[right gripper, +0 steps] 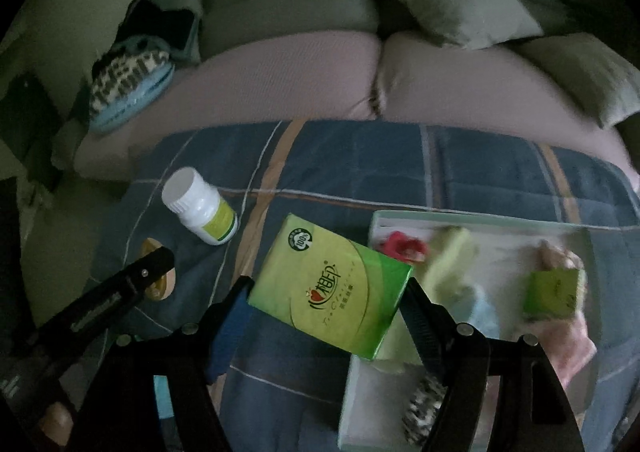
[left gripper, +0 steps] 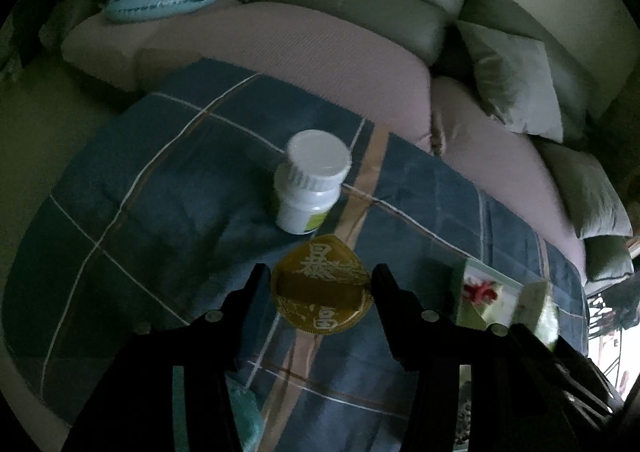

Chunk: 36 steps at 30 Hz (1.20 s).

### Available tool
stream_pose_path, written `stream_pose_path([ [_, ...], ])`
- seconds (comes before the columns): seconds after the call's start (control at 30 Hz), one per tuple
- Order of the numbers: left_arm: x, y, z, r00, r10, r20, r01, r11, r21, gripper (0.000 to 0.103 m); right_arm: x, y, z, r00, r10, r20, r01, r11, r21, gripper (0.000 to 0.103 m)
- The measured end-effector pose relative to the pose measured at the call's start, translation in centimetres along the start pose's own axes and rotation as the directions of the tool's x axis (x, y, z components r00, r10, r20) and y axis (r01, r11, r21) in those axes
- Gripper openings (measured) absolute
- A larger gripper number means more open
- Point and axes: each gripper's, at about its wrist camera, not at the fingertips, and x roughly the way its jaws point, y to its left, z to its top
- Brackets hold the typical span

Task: Organize soft objects
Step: 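Carry the yellow charm and green tissue pack over the tray with both tools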

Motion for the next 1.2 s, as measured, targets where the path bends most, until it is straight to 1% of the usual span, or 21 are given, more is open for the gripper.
stream_pose_path([
  [0.17,-1.3,-1.9,-0.8,1.000,-0.021,0.016,0.020,0.998,0.052,0.054,-3.9,-2.6,-1.2,0.997,-0.042,0.066,0.038,0.998,0.057,0.076],
  [0.37,-3.1,-4.7,-1.8,0.996,-0.088,0.035,0.083,0.989,0.121,0.054,-7.6,-6.0,-2.6,0.986,-0.108,0.128,0.091,0.987,0.134,0.076],
  [0.57,-4.4,-7.7,-2.7,0.985,-0.172,0.030,0.163,0.967,0.195,0.054,-10.5,-10.6,-4.0,0.967,-0.189,0.170,0.145,0.959,0.242,0.076],
  [0.7,-4.8,-10.0,-3.6,0.982,-0.190,0.018,0.178,0.949,0.261,0.054,-11.7,-13.3,-4.9,0.955,-0.240,0.177,0.177,0.934,0.310,0.076],
  [0.83,-4.7,-12.4,-4.9,0.973,-0.228,-0.021,0.223,0.921,0.320,0.054,-12.1,-15.6,-5.7,0.954,-0.247,0.169,0.174,0.918,0.357,0.076],
  [0.97,-4.1,-14.3,-6.1,0.970,-0.237,-0.059,0.242,0.898,0.368,0.054,-11.7,-16.9,-6.5,0.959,-0.239,0.153,0.166,0.910,0.381,0.076],
  [1.03,-3.6,-14.7,-6.6,0.971,-0.226,-0.074,0.237,0.896,0.376,0.054,-11.5,-17.3,-6.9,0.962,-0.228,0.149,0.155,0.908,0.389,0.076],
  [1.13,-2.4,-15.4,-7.2,0.977,-0.189,-0.095,0.211,0.896,0.390,0.054,-11.2,-18.1,-7.2,0.966,-0.211,0.147,0.137,0.906,0.400,0.076],
  [1.2,-1.6,-15.7,-7.6,0.977,-0.180,-0.114,0.211,0.895,0.394,0.054,-10.5,-18.7,-7.3,0.971,-0.197,0.138,0.127,0.905,0.405,0.076],
])
